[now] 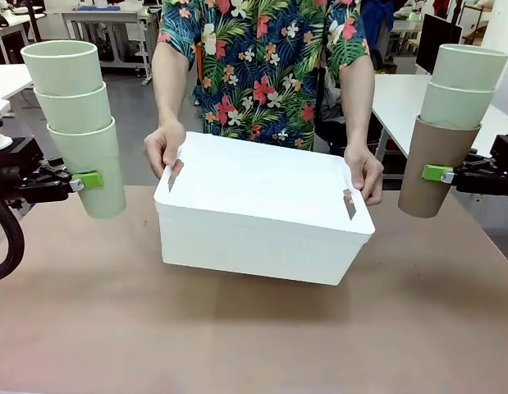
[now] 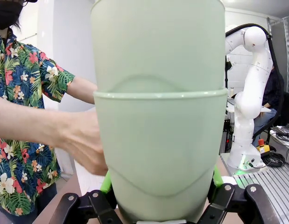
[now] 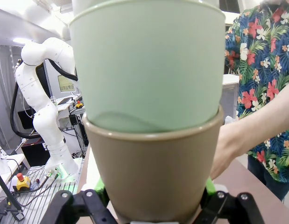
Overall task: Stack the cups and store them in the basket.
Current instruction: Place the stack of Reusable plastic cups into the Pantry Basket.
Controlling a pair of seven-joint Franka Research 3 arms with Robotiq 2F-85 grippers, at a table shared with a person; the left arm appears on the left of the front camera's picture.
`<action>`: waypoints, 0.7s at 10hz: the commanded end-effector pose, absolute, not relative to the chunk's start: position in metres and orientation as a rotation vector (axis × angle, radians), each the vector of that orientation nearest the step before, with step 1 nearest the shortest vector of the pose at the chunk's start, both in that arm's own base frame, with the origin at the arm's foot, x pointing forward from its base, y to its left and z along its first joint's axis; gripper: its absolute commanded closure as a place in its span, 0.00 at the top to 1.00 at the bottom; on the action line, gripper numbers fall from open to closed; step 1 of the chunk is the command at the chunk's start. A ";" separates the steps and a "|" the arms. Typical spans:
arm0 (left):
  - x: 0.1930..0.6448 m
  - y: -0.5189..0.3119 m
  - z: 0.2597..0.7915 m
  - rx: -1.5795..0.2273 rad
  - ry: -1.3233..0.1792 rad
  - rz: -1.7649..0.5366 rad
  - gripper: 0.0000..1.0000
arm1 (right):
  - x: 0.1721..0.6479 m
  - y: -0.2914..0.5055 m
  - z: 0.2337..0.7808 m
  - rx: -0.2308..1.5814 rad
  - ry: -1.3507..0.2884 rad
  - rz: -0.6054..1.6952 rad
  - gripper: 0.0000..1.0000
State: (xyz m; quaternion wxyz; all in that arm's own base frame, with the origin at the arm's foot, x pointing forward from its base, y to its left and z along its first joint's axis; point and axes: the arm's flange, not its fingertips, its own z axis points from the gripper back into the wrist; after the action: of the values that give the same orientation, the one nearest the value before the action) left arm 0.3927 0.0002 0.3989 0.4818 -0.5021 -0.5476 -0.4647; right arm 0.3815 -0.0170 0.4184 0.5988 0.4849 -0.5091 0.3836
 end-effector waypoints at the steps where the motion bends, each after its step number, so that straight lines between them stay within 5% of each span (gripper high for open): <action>1: 0.391 -0.001 0.403 -1.221 -1.347 -1.140 0.86 | 0.381 -0.017 0.421 1.122 -1.183 0.897 0.86; 7: 0.391 -0.001 0.403 -1.221 -1.347 -1.140 0.86 | 0.382 -0.006 0.443 1.069 -1.153 0.915 0.86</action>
State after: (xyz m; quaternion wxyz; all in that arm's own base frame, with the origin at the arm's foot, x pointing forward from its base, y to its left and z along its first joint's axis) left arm 0.3927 0.0003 0.3989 0.4818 -0.5021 -0.5476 -0.4647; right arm 0.3824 -0.0147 0.4232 0.6034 0.4738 -0.5095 0.3897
